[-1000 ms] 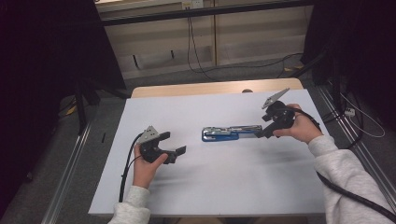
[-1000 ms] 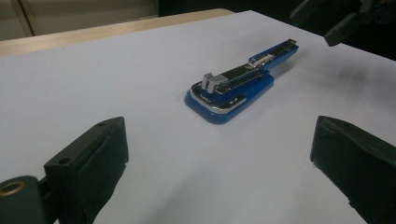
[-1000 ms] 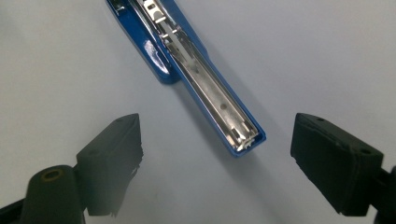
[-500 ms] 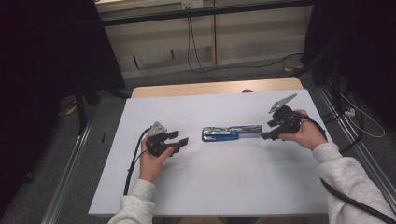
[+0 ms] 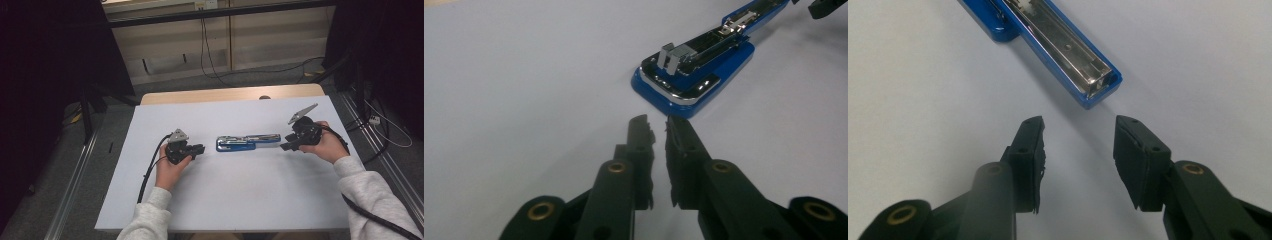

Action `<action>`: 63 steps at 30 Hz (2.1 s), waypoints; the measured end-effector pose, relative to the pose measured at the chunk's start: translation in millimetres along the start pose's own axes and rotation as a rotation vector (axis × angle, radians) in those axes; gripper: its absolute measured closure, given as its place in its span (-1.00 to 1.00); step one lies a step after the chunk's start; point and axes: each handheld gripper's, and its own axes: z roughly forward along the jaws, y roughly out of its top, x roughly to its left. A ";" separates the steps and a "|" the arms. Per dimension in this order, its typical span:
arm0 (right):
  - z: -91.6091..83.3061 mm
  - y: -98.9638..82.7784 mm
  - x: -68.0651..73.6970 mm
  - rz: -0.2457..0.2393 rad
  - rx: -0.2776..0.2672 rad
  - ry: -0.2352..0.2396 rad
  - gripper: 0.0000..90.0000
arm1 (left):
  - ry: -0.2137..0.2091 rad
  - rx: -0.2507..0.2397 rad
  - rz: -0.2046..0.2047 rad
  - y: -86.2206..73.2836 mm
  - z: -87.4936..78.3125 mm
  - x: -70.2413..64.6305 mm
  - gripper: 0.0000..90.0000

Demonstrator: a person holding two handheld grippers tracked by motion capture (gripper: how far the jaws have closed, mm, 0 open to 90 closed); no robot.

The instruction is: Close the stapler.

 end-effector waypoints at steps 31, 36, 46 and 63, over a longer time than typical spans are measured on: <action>9.5 -3.4 -11.8 0.037 0.012 -0.011 1.00 | 0.009 0.075 0.010 8.7 34.4 -3.1 1.00; 12.7 -3.4 -11.6 0.032 0.012 -0.012 1.00 | 0.003 0.094 0.021 9.7 36.7 -5.2 1.00; 16.2 1.1 -10.4 0.020 0.016 -0.010 1.00 | -0.003 0.104 0.036 13.0 41.6 -5.0 1.00; 16.7 2.7 -10.0 0.007 0.021 -0.016 1.00 | -0.015 0.108 0.044 17.0 47.4 -4.7 1.00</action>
